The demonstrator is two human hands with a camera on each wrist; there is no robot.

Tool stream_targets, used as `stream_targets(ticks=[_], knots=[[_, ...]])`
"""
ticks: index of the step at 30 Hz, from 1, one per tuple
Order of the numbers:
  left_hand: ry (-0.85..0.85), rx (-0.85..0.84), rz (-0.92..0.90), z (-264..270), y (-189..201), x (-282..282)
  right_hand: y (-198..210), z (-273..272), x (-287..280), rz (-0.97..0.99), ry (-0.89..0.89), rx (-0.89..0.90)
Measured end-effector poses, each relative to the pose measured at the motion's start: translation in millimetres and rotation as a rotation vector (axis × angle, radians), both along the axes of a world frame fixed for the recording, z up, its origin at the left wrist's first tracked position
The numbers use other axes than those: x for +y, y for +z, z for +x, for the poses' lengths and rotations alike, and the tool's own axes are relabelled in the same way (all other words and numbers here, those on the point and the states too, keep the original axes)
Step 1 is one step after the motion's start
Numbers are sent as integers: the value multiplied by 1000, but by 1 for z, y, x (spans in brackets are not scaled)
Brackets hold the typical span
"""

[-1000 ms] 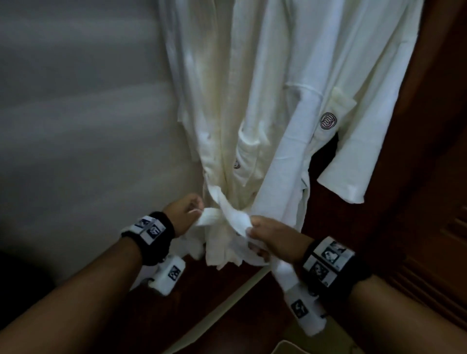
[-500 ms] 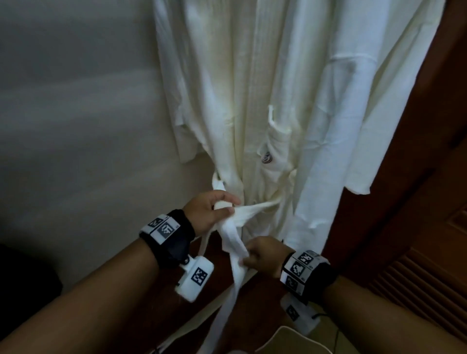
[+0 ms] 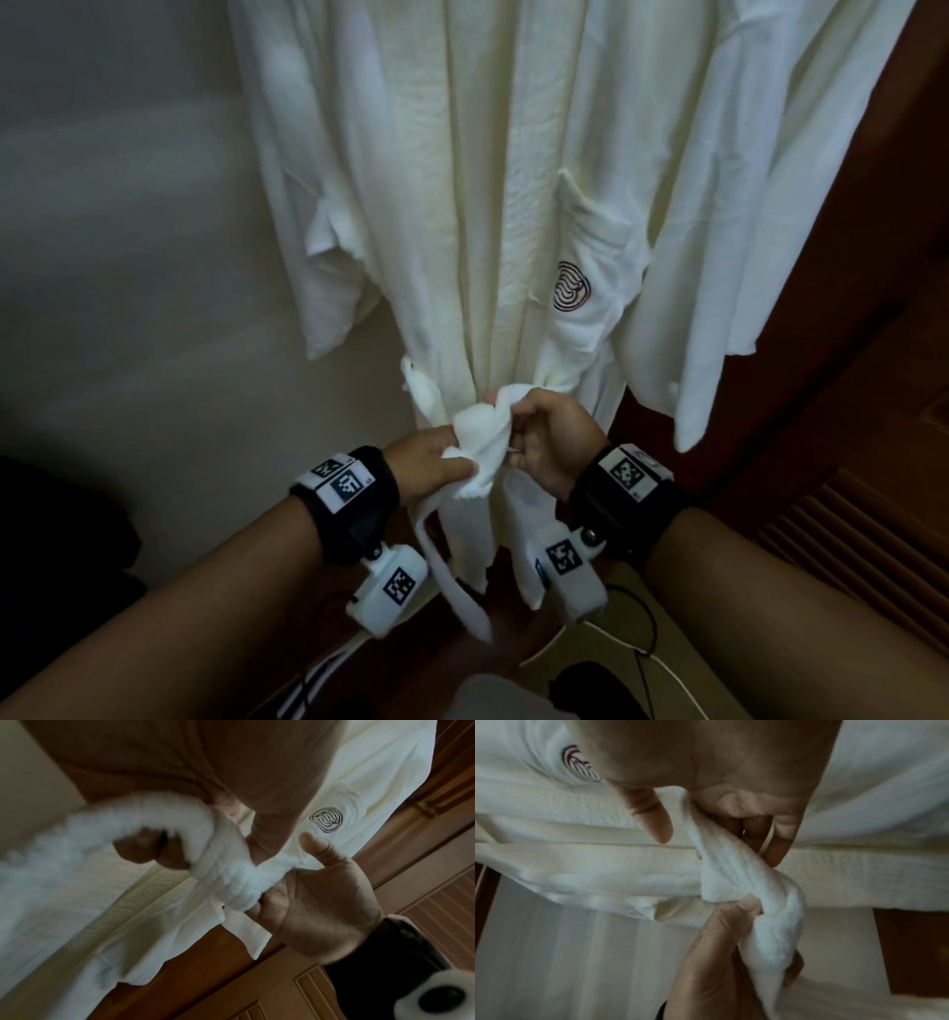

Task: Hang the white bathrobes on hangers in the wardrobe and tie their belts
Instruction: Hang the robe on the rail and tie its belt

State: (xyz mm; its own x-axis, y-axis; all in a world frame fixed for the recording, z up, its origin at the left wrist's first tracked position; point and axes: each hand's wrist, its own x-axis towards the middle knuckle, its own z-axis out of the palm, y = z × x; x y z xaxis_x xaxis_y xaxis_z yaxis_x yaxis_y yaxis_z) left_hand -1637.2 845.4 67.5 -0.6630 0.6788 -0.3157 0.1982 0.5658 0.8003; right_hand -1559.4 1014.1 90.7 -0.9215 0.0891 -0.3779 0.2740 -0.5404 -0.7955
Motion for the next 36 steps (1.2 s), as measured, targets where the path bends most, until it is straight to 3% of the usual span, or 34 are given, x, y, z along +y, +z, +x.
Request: stream_targets(ticks=[3, 5, 9, 11, 12, 14, 15, 17, 20, 23, 25, 28, 32, 36], knots=[[-3, -26, 78, 2, 4, 1, -1, 1, 5, 126, 34, 17], [27, 2, 131, 2, 5, 1, 1, 2, 9, 330, 43, -15], [46, 178, 132, -1, 8, 2, 12, 4, 28, 1048, 268, -173], [38, 255, 91, -3, 6, 1, 15, 2, 36, 1517, 396, -192], [45, 272, 94, -3, 6, 1, 16, 0, 39, 1713, 365, -202], [64, 259, 127, -3, 5, -1, 16, -5, 40, 1853, 218, -80], [72, 245, 144, -2, 6, -2, 11, -9, 39, 1841, 170, 81], [77, 206, 181, 0, 9, -4, 4, -17, 31, 1809, 281, 394], [46, 205, 193, 2, 16, -10, -5, -32, 24, 1792, 463, 547], [58, 218, 153, -2, 26, -21, 15, -45, 27, 1650, 168, 594], [79, 210, 131, -8, 29, -30, 47, -49, 28, 1522, -79, 741], [135, 197, 122, -7, 31, -36, 104, -43, 26, 1363, -311, 866], [192, 325, -37, -8, 22, -38, 161, -14, 35, 1117, -448, 949], [287, 381, -128, -2, 13, -35, 165, 38, 67, 1308, -322, 934]])
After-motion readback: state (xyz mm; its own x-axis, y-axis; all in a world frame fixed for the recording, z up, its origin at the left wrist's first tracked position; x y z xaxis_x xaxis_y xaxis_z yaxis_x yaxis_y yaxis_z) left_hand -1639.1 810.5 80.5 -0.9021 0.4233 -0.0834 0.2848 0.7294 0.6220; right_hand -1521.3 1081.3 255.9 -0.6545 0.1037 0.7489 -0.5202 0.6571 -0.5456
